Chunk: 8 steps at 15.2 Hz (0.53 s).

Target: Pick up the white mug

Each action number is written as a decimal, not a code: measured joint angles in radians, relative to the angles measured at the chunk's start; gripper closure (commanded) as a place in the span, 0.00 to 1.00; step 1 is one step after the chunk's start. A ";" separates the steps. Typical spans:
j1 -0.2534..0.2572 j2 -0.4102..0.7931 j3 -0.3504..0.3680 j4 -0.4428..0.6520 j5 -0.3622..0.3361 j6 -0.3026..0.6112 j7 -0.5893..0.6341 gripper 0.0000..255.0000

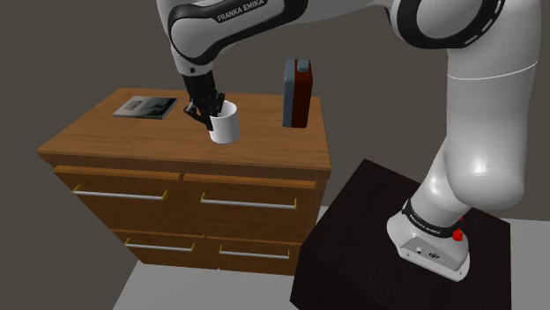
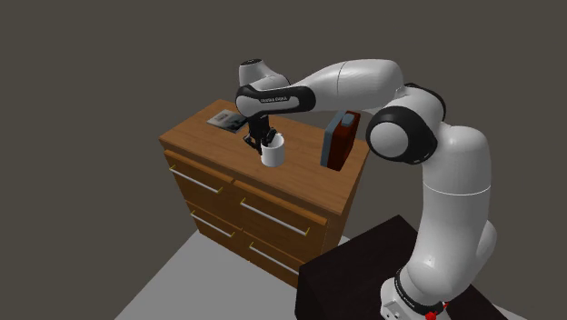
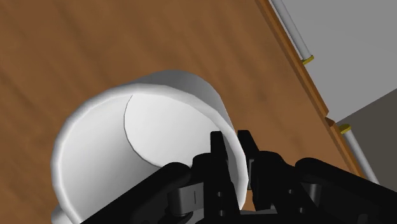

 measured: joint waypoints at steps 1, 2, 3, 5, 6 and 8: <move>0.000 0.000 0.000 0.000 0.000 0.001 0.000 1.00; 0.000 0.001 0.000 0.006 0.000 -0.005 0.000 1.00; -0.001 -0.002 0.000 0.010 0.001 -0.013 -0.002 1.00; 0.001 -0.006 0.001 0.029 0.002 -0.035 -0.001 1.00; 0.001 -0.007 0.001 0.040 0.002 -0.047 -0.002 1.00; 0.001 -0.013 0.002 0.059 0.004 -0.072 -0.003 1.00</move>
